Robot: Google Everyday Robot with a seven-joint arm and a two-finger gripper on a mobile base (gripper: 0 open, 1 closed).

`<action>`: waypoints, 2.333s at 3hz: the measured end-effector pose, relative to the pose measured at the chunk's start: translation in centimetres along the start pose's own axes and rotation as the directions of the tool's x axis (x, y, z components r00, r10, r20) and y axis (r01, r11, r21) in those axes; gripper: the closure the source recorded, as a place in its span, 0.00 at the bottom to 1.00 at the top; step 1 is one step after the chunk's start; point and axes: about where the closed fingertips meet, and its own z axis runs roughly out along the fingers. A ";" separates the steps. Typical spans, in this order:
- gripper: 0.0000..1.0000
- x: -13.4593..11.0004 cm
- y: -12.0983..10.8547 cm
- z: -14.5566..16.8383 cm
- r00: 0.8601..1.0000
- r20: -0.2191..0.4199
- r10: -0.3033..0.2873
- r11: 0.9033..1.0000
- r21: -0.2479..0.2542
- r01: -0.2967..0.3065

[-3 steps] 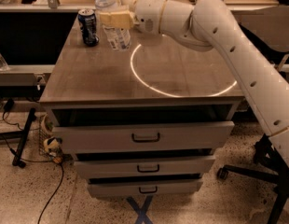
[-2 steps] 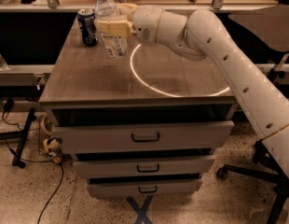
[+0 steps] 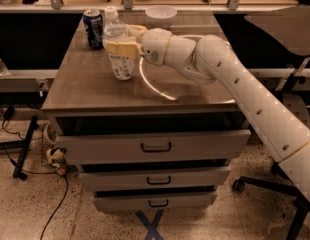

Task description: Place blue plastic bottle upright

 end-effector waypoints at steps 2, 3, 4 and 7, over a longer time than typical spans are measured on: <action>0.20 1.7 0.7 -0.9 1.000 -0.003 0.019 1.000 0.015 -0.018; 0.00 1.7 0.8 -1.1 1.000 -0.006 0.016 1.000 0.019 -0.016; 0.00 0.7 0.9 -3.7 0.999 -0.053 0.010 0.999 0.048 -0.008; 0.00 -7.8 4.7 -19.4 0.968 -0.248 -0.048 0.950 0.289 0.121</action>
Offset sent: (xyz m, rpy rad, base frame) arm -0.0091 -0.0141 -0.0263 0.0030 0.0282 -0.0312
